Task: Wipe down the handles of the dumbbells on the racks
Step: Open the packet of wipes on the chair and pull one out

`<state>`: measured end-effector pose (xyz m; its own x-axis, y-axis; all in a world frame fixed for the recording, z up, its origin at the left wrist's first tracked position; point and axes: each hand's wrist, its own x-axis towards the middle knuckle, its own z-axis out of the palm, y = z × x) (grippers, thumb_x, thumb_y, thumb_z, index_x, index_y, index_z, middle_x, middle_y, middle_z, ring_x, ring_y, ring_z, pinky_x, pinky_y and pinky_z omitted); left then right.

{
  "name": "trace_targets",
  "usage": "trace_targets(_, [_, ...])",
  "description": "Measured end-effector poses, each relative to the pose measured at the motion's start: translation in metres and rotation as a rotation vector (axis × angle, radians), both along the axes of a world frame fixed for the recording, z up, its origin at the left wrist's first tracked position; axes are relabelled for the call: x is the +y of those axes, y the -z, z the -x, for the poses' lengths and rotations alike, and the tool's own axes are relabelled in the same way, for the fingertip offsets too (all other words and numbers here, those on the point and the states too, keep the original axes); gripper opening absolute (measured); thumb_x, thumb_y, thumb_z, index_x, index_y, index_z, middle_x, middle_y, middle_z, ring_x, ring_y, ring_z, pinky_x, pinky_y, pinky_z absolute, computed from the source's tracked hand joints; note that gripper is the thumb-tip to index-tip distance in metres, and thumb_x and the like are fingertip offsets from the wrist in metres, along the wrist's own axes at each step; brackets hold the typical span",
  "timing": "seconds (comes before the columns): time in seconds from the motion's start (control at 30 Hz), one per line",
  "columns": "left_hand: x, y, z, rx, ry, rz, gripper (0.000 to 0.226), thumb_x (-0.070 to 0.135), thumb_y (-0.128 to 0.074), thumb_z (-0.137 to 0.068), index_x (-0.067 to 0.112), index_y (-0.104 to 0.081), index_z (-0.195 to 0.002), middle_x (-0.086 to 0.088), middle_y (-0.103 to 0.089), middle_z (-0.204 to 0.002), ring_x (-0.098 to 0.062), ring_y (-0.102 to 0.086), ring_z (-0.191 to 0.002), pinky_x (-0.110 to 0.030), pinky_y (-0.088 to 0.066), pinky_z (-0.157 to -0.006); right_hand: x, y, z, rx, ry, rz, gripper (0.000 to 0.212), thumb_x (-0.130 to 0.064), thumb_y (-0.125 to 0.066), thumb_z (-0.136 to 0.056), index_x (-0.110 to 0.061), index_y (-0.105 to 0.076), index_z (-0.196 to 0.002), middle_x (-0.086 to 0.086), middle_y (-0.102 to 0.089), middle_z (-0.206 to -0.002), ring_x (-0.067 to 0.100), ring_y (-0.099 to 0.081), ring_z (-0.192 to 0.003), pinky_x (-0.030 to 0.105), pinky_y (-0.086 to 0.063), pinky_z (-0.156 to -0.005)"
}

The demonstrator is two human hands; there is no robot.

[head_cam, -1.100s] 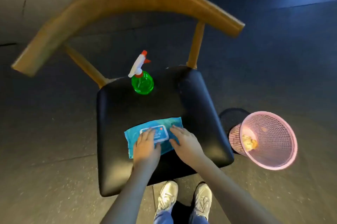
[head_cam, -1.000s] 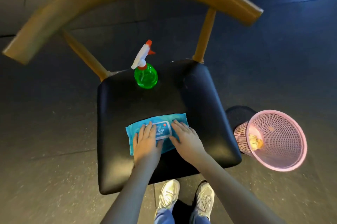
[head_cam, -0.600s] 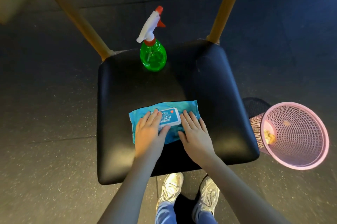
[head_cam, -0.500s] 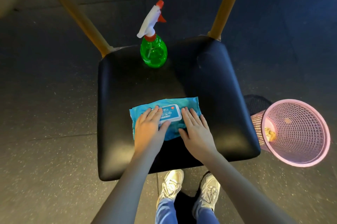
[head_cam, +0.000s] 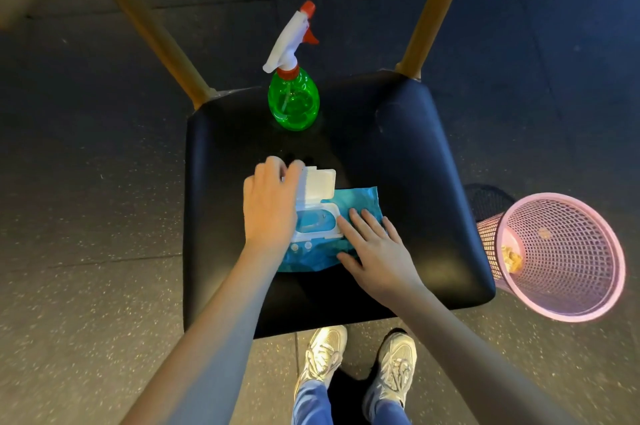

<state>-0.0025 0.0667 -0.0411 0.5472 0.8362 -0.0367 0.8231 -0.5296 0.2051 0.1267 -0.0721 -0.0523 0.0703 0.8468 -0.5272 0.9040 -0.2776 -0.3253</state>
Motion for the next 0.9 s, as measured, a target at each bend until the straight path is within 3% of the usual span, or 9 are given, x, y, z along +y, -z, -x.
trace_targets(0.07, [-0.001, 0.005, 0.004, 0.007, 0.239, 0.023, 0.043, -0.010, -0.069, -0.065, 0.009, -0.065, -0.103, -0.011, -0.055, -0.096, -0.032, -0.055, -0.086, -0.041, -0.042, -0.068, 0.001, -0.001, 0.001, -0.006, -0.020, 0.001, 0.061, -0.050, -0.025, -0.100, -0.034, 0.004, -0.151, -0.005, 0.007, -0.160, 0.015, 0.012, -0.146, 0.032, 0.018, -0.110])
trace_targets(0.1, [-0.004, 0.007, 0.008, 0.017, 0.312, 0.086, 0.035, -0.004, -0.066, -0.073, 0.011, -0.066, -0.104, -0.009, -0.057, -0.101, -0.030, -0.055, -0.094, -0.041, -0.042, -0.075, 0.001, -0.001, 0.001, -0.007, -0.025, -0.001, 0.060, -0.050, -0.025, -0.100, -0.034, 0.004, -0.151, -0.005, 0.007, -0.160, 0.015, 0.012, -0.146, 0.032, 0.018, -0.110])
trace_targets(0.2, [-0.008, 0.008, 0.019, -0.049, 0.213, 0.362, 0.028, 0.026, -0.052, -0.094, 0.022, -0.061, -0.120, 0.006, -0.050, -0.118, -0.014, -0.039, -0.116, -0.029, -0.028, -0.095, 0.001, 0.002, 0.000, 0.004, -0.026, 0.003, 0.059, -0.050, -0.024, -0.100, -0.035, 0.004, -0.150, -0.005, 0.008, -0.160, 0.015, 0.013, -0.146, 0.032, 0.018, -0.111])
trace_targets(0.3, [-0.004, 0.007, 0.022, -0.092, 0.214, 0.451, 0.021, 0.045, -0.062, -0.086, 0.027, -0.062, -0.097, 0.015, -0.042, -0.105, -0.006, -0.036, -0.108, -0.023, -0.026, -0.090, 0.002, 0.004, -0.002, 0.004, -0.031, 0.016, 0.059, -0.051, -0.023, -0.100, -0.035, 0.004, -0.151, -0.006, 0.008, -0.160, 0.015, 0.013, -0.146, 0.033, 0.018, -0.112])
trace_targets(0.47, [0.004, -0.002, 0.029, -0.099, 0.058, 0.521, 0.033, 0.044, -0.073, -0.077, 0.023, -0.048, -0.072, 0.015, -0.042, -0.093, -0.004, -0.041, -0.092, -0.021, -0.033, -0.072, 0.003, 0.004, -0.002, 0.010, -0.012, 0.009, 0.057, -0.051, -0.020, -0.100, -0.035, -0.003, -0.151, -0.007, 0.004, -0.160, 0.014, 0.011, -0.147, 0.034, 0.016, -0.113])
trace_targets(0.57, [0.001, 0.000, 0.041, -0.089, 0.071, 0.446, 0.022, 0.039, -0.070, -0.083, 0.027, -0.057, -0.096, 0.011, -0.047, -0.110, -0.008, -0.043, -0.106, -0.022, -0.036, -0.086, 0.006, 0.004, 0.001, 0.019, 0.016, 0.004, 0.055, -0.051, -0.019, -0.100, -0.035, -0.009, -0.151, -0.007, -0.001, -0.161, 0.014, 0.007, -0.147, 0.034, 0.015, -0.114])
trace_targets(0.67, [-0.008, 0.006, 0.047, -0.051, 0.119, 0.325, 0.054, 0.035, -0.068, -0.085, 0.026, -0.050, -0.135, 0.004, -0.047, -0.128, -0.017, -0.039, -0.123, -0.033, -0.034, -0.098, 0.009, 0.001, 0.003, -0.002, 0.029, -0.010, 0.053, -0.049, -0.019, -0.101, -0.034, -0.014, -0.151, -0.006, -0.006, -0.160, 0.015, 0.003, -0.148, 0.035, 0.017, -0.112])
trace_targets(0.73, [-0.012, 0.006, 0.048, 0.009, 0.106, 0.279, 0.056, 0.040, -0.062, -0.089, 0.027, -0.045, -0.141, 0.004, -0.042, -0.138, -0.019, -0.033, -0.131, -0.036, -0.031, -0.104, 0.010, -0.001, 0.005, -0.029, 0.045, -0.041, 0.051, -0.048, -0.020, -0.101, -0.034, -0.018, -0.150, -0.005, -0.012, -0.160, 0.016, -0.002, -0.148, 0.037, 0.017, -0.111])
trace_targets(0.9, [-0.014, 0.015, 0.057, 0.051, 0.014, 0.491, 0.060, 0.051, -0.042, -0.094, 0.032, -0.026, -0.149, 0.013, -0.018, -0.156, -0.012, -0.010, -0.144, -0.038, -0.010, -0.119, 0.020, 0.000, 0.013, -0.081, 0.084, -0.167, 0.048, -0.045, -0.028, -0.101, -0.031, -0.028, -0.147, -0.004, -0.031, -0.152, 0.017, -0.021, -0.143, 0.042, 0.017, -0.111])
